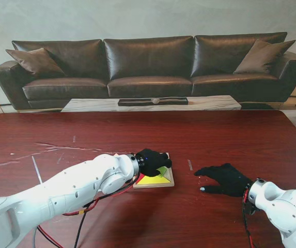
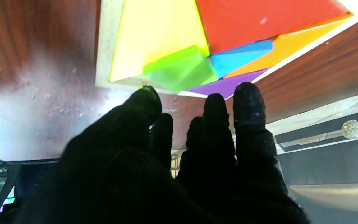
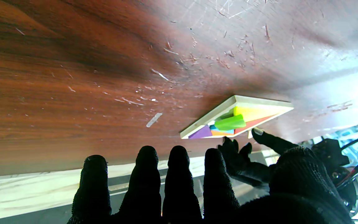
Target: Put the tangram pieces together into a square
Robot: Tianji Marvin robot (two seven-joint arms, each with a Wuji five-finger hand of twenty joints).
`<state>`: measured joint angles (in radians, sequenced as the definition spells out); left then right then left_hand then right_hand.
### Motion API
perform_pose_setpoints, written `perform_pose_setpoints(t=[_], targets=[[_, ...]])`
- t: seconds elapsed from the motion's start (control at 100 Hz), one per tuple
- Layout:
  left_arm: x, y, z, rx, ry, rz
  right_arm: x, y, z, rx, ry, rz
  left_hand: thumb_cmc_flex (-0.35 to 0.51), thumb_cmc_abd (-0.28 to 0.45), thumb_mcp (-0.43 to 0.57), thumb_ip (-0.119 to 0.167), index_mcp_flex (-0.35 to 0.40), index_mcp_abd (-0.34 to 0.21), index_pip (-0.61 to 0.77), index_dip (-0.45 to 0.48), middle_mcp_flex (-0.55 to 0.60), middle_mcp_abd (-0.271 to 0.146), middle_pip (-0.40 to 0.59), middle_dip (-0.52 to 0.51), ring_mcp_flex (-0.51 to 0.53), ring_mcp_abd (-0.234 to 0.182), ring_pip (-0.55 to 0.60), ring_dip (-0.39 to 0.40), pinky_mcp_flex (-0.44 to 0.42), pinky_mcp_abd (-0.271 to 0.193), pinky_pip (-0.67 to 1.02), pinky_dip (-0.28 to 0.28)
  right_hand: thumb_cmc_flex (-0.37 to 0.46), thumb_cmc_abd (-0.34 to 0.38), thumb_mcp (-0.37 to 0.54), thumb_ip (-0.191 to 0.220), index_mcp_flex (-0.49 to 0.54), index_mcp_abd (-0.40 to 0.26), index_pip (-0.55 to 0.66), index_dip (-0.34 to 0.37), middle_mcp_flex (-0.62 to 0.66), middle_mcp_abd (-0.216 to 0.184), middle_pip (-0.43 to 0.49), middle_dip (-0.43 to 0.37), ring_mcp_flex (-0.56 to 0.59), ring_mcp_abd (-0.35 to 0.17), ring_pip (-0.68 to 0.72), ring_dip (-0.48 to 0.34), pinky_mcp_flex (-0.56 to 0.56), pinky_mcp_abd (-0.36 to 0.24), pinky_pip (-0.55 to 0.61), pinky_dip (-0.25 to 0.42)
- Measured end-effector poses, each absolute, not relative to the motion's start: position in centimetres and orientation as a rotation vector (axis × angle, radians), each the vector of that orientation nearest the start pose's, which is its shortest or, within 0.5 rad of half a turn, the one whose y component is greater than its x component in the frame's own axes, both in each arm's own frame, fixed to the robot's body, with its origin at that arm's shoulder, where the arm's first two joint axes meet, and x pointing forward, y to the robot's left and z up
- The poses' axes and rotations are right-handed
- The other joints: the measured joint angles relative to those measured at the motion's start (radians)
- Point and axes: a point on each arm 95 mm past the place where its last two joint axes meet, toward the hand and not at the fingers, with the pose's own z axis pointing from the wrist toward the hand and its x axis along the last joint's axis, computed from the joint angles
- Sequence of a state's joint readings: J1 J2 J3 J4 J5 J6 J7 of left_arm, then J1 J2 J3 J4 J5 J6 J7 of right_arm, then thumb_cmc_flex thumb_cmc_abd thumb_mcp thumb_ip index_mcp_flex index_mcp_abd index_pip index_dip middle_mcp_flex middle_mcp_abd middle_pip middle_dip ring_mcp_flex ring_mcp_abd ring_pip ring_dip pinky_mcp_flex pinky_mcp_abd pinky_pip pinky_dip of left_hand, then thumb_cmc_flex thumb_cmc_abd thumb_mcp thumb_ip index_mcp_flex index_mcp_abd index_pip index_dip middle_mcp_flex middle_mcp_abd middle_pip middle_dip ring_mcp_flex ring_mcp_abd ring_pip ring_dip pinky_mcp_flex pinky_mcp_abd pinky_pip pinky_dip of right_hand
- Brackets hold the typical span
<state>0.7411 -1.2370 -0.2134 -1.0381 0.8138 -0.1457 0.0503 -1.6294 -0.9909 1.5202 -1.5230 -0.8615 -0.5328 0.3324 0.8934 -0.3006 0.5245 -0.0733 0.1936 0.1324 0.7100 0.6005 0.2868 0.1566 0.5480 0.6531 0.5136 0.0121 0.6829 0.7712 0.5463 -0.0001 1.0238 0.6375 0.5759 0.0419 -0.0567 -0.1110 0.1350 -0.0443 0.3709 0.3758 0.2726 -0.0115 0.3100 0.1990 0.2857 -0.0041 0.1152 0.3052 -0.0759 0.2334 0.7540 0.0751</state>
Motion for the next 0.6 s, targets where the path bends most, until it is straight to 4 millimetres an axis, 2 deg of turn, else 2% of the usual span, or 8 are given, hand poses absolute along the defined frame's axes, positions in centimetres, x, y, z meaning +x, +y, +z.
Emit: perform_pose_setpoints(t=[0.17,0.33,0.6], targets=[[48.4,-16.9,-35.2,-0.577,2.185,-1.408,38.6,-11.0,-33.1,1.248,1.919,1.452,0.0,0.0,0.0,0.0,0.0,-0.004,-0.026,-0.01,0.0,0.0,-0.004,0.0,0.01,0.019,-0.011,-0.009,0.007,0.004,0.003,0.002,0.0,0.0,0.0,0.0,0.0,0.0,0.0,0.0,0.0,0.0,0.0,0.0,0.0,0.0,0.0,0.0,0.0,0.0,0.0,0.0],[48.6,-16.3,-35.7,-0.595,2.155,-1.419,38.6,-11.0,-33.1,1.25,1.92,1.451,0.0,-0.004,0.024,0.0,-0.002,-0.003,0.081,0.056,0.003,0.0,0.037,0.032,0.021,0.019,-0.011,-0.009,0.034,-0.003,0.024,0.002,0.0,0.0,0.0,0.0,0.0,0.0,0.0,0.0,0.0,0.0,0.0,0.0,0.0,0.0,0.0,0.0,0.0,0.0,0.0,0.0],[48.8,-16.2,-36.5,-0.63,2.159,-1.415,38.6,-10.9,-33.1,1.251,1.921,1.451,-0.002,-0.014,0.05,0.0,-0.014,-0.002,0.171,0.1,0.014,0.0,0.093,0.068,0.064,-0.007,0.055,0.03,0.06,-0.019,0.045,0.002,0.0,0.0,0.0,0.0,0.0,0.0,0.0,0.0,0.0,0.0,0.0,0.0,0.0,0.0,0.0,0.0,0.0,0.0,0.0,0.0]])
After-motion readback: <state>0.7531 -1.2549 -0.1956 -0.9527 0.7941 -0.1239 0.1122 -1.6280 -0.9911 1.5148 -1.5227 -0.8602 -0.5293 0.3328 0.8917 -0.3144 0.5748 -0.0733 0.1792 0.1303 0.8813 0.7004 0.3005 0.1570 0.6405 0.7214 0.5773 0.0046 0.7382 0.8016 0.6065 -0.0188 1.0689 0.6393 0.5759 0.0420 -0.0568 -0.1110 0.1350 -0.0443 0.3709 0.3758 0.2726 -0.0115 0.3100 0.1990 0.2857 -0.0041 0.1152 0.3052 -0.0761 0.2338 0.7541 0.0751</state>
